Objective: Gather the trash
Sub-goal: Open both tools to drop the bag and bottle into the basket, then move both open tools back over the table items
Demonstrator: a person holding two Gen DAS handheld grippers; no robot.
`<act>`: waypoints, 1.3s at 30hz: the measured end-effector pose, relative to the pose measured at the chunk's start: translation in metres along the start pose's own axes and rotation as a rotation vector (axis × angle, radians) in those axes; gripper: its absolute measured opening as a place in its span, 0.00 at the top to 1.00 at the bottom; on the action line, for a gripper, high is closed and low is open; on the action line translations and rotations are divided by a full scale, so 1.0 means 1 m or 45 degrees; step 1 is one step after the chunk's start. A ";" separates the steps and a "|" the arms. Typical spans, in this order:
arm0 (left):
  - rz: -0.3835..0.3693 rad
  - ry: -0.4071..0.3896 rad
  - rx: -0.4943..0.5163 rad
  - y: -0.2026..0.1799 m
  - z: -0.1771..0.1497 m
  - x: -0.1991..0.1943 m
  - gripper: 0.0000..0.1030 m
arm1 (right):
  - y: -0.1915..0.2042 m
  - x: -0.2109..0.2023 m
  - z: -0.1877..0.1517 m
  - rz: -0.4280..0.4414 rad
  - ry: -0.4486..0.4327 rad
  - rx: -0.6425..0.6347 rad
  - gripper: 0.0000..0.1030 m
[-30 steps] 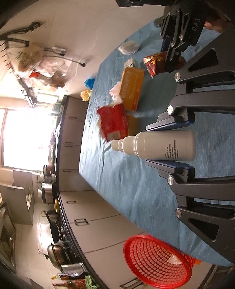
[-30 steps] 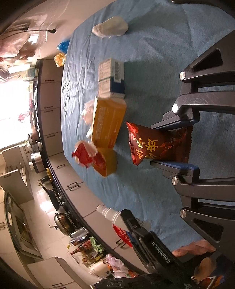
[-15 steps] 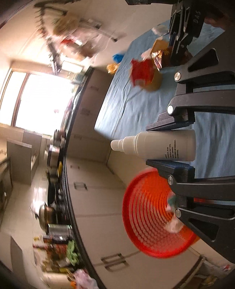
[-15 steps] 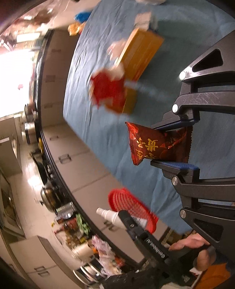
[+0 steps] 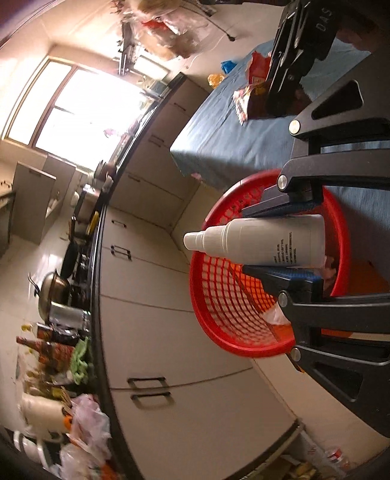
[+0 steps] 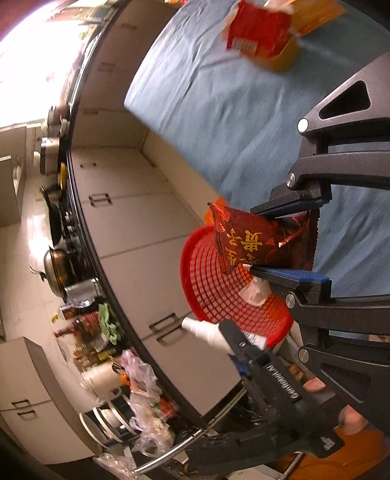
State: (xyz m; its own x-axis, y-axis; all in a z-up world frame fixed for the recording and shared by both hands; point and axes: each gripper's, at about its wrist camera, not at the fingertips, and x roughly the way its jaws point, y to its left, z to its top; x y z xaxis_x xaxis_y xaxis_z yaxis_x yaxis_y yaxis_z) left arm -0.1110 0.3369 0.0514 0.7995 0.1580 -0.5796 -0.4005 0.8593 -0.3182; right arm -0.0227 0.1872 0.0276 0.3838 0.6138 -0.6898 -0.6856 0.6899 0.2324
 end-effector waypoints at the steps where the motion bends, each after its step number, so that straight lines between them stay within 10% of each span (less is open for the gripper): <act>1: 0.003 0.003 -0.004 0.002 0.000 0.002 0.72 | 0.003 0.007 0.003 0.007 0.011 -0.001 0.67; 16: 0.024 0.020 -0.031 0.021 -0.004 0.016 0.72 | 0.015 0.069 0.038 0.084 0.051 0.055 0.58; 20: 0.020 0.011 -0.031 0.020 -0.004 0.016 0.58 | 0.017 0.071 0.042 0.076 0.038 0.047 0.51; 39: -0.160 -0.104 0.157 -0.070 -0.006 -0.046 0.50 | -0.038 -0.103 -0.003 -0.086 -0.303 0.140 0.51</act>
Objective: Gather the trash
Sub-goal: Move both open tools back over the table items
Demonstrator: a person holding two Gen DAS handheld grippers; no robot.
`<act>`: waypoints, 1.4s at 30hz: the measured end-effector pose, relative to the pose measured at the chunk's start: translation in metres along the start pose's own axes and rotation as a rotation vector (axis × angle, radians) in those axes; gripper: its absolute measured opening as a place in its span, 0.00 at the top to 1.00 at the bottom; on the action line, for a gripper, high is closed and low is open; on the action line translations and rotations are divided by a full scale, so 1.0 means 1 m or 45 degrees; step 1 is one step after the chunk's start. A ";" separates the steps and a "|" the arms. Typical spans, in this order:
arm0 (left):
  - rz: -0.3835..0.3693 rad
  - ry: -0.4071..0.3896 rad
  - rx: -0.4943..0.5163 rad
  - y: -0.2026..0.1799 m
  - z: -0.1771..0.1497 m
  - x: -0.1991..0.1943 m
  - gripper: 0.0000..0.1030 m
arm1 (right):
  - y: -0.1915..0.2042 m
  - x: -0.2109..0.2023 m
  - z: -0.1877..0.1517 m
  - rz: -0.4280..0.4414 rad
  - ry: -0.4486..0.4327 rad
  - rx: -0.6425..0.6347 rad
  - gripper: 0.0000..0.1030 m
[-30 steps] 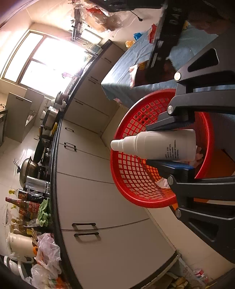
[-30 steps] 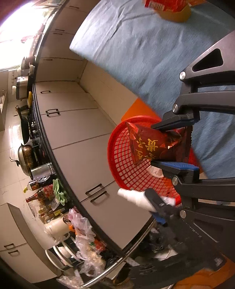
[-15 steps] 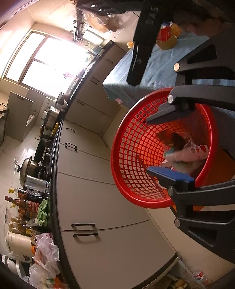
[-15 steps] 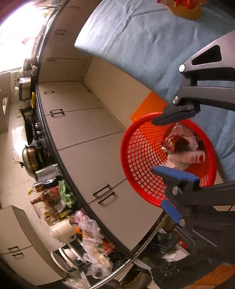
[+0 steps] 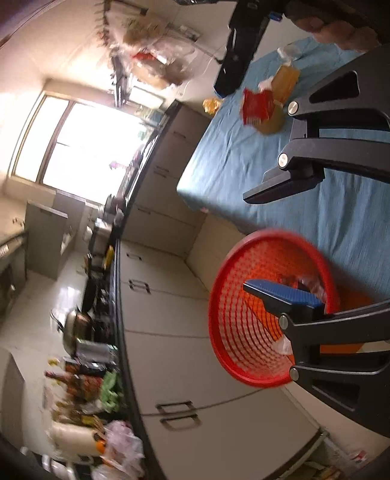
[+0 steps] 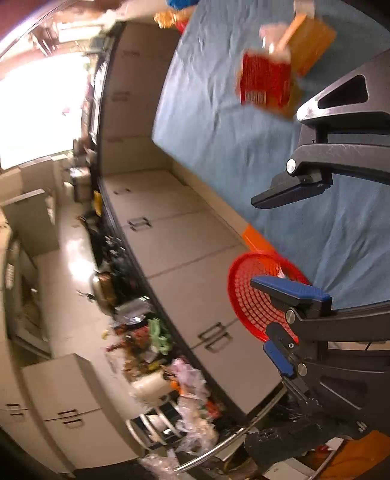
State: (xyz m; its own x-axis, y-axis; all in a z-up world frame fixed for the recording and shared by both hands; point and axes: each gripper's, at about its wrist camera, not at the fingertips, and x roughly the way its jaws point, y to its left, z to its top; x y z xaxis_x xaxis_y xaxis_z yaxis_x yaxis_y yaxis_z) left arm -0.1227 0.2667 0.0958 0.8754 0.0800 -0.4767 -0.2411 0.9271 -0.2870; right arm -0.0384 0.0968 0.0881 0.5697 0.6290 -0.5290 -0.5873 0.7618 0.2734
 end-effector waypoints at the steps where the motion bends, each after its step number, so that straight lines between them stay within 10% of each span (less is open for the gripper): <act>1: -0.019 -0.006 0.017 -0.010 0.001 -0.003 0.50 | -0.007 -0.017 -0.001 -0.013 -0.037 -0.003 0.51; 13: -0.155 0.023 0.229 -0.106 -0.010 -0.014 0.40 | -0.089 -0.137 -0.031 -0.284 -0.185 0.012 0.39; 42: -0.261 0.226 0.403 -0.190 -0.039 0.017 0.32 | -0.203 -0.146 -0.072 -0.270 -0.122 0.321 0.39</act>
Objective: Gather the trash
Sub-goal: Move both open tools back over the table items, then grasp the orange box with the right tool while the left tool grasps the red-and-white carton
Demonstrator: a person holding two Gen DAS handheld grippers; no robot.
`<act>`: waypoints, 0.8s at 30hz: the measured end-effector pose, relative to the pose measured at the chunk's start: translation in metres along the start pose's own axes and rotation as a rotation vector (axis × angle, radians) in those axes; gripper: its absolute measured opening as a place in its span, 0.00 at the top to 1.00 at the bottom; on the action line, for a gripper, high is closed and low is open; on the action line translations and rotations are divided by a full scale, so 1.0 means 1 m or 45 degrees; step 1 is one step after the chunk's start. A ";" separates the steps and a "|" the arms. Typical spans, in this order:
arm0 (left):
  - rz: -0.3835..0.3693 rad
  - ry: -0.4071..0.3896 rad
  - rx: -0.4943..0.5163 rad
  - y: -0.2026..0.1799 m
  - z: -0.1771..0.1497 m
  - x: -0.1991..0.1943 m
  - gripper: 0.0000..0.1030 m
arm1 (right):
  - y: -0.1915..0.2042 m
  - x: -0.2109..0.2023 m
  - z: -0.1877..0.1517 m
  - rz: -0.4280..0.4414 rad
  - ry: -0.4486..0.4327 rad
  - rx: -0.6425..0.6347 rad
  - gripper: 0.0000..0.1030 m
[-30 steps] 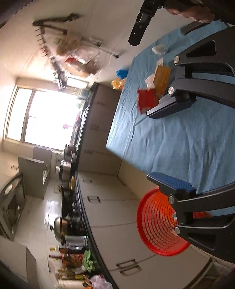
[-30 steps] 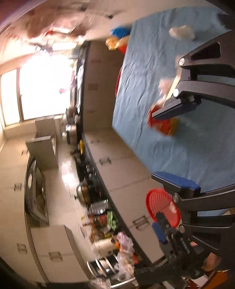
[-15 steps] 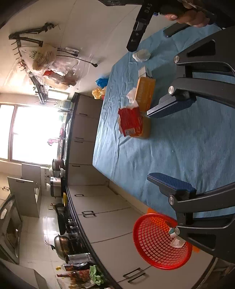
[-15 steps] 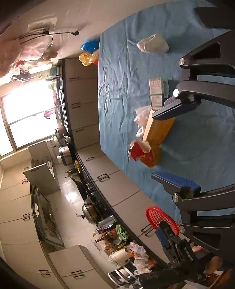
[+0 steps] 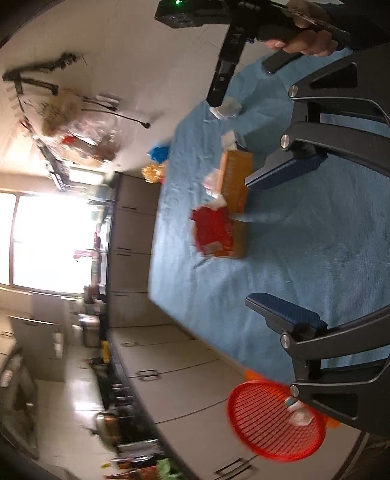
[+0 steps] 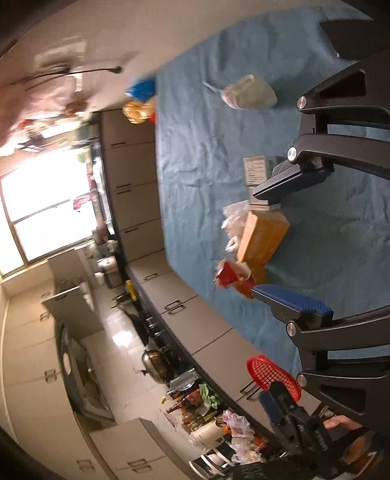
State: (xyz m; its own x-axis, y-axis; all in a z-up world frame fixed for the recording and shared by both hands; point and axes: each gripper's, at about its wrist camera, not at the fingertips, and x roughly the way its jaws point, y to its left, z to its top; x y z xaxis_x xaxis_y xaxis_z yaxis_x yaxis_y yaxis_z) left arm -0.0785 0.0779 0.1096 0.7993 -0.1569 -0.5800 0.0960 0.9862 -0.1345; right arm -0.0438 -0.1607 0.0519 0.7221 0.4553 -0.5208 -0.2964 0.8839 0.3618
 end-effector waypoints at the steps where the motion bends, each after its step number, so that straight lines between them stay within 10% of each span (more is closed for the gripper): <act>1: -0.011 0.036 -0.019 0.003 -0.003 0.010 0.32 | -0.005 0.011 0.000 0.003 0.035 0.020 0.39; 16: -0.024 0.160 -0.048 0.024 -0.019 0.046 0.32 | -0.025 0.145 0.016 0.169 0.366 0.029 0.47; 24: -0.003 0.183 -0.069 0.023 -0.008 0.053 0.32 | 0.028 0.139 -0.017 0.159 0.416 -0.336 0.47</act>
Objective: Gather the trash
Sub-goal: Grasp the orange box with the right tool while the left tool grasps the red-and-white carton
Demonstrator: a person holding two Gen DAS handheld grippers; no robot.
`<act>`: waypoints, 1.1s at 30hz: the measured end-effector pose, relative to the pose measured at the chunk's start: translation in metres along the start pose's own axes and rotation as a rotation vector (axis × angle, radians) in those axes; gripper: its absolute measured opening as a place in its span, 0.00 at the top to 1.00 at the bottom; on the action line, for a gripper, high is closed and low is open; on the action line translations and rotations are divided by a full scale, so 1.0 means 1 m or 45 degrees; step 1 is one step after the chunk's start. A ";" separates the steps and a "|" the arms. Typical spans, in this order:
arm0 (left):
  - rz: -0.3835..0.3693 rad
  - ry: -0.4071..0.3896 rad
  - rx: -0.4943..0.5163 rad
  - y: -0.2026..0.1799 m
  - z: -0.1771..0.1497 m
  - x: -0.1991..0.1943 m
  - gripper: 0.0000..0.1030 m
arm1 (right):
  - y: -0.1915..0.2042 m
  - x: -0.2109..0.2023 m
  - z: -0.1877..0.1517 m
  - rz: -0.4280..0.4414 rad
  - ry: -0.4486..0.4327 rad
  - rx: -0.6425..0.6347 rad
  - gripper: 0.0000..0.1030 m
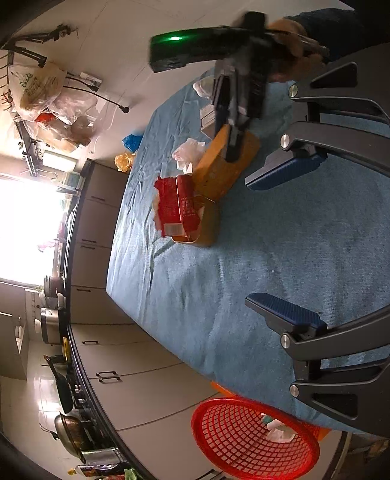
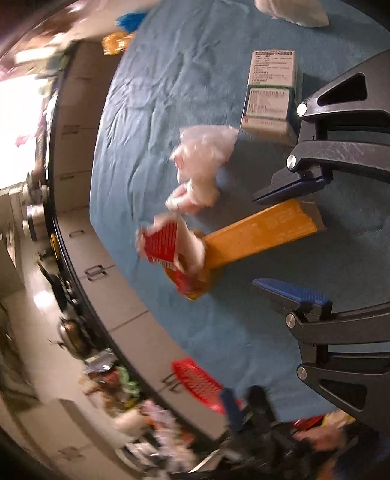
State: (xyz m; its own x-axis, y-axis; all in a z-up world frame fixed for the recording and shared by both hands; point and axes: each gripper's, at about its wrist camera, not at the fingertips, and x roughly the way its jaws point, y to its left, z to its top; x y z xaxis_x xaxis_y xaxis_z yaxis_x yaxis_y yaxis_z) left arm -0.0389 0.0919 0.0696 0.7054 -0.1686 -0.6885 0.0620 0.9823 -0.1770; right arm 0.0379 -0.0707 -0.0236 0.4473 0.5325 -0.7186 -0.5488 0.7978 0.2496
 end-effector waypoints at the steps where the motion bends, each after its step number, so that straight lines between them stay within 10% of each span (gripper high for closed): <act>1: 0.005 0.003 0.005 -0.002 0.002 0.001 0.32 | 0.003 0.002 -0.001 -0.030 0.005 -0.027 0.53; 3: 0.018 0.003 0.015 -0.006 0.007 0.003 0.32 | 0.006 0.007 -0.004 -0.078 0.025 -0.047 0.77; 20: 0.106 0.021 0.415 -0.076 0.037 0.048 0.24 | -0.063 -0.069 0.004 0.064 -0.312 0.389 0.77; 29: 0.319 0.003 0.682 -0.117 0.039 0.104 0.25 | -0.075 -0.074 0.000 0.071 -0.341 0.474 0.77; 33: 0.378 0.016 0.666 -0.118 0.043 0.123 0.62 | -0.075 -0.071 -0.002 0.074 -0.332 0.477 0.77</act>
State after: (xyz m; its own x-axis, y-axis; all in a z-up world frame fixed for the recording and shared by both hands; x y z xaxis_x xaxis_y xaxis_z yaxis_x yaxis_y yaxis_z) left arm 0.0713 -0.0407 0.0362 0.7373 0.1217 -0.6645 0.2049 0.8970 0.3916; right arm 0.0462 -0.1686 0.0075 0.6126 0.5946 -0.5207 -0.3068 0.7860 0.5367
